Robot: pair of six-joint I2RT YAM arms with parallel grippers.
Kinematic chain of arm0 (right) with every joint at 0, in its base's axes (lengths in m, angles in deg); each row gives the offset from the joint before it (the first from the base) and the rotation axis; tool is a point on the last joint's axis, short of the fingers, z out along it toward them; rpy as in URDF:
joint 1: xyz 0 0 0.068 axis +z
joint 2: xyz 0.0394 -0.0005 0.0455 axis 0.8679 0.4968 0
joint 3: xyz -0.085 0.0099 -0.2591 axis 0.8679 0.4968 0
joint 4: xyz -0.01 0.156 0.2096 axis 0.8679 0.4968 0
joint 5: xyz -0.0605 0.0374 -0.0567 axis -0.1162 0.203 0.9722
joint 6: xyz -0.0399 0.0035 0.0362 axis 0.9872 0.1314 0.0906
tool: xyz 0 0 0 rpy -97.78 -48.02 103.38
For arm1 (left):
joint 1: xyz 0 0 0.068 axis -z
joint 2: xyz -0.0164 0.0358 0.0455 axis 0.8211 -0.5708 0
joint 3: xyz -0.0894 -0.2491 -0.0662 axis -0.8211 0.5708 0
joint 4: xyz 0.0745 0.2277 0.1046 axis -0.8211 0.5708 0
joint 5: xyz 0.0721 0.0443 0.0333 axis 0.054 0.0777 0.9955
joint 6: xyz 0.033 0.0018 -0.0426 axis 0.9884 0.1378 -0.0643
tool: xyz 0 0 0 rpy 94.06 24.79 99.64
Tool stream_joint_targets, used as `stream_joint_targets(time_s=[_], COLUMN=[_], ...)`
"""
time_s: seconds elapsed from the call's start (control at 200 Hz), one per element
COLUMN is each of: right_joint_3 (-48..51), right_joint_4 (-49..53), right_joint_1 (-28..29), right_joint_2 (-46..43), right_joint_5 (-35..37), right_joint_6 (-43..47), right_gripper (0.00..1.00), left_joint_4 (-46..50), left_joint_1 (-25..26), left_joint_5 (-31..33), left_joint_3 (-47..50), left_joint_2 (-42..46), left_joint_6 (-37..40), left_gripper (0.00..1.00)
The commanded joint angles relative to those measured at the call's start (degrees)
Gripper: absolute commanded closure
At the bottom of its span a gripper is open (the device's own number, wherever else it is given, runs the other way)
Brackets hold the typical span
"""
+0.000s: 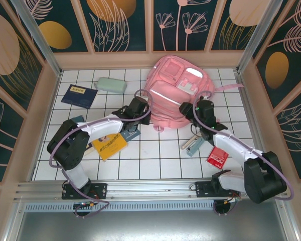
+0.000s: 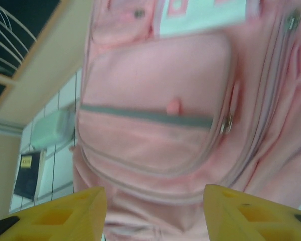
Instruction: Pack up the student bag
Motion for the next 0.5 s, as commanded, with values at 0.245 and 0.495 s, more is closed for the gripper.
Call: stream_joint_targets(time_s=[0.245, 0.495], right_joint_3=[3.61, 3.94], right_joint_4=[0.86, -0.07], right_joint_1=[8.78, 8.40], right_joint_2=[4.60, 8.10], right_joint_5=[9.65, 11.36], right_joint_6=[-10.24, -12.13], right_gripper=[0.44, 0.43], left_joint_4=[-4.99, -4.95], left_joint_1=[2.73, 3.90], left_joint_5=[-3.42, -2.85], left_joint_3=[3.95, 4.44], left_joint_2=[6.80, 6.81], left_joint_6=[-0.32, 0.11], left_gripper=[1.00, 1.00])
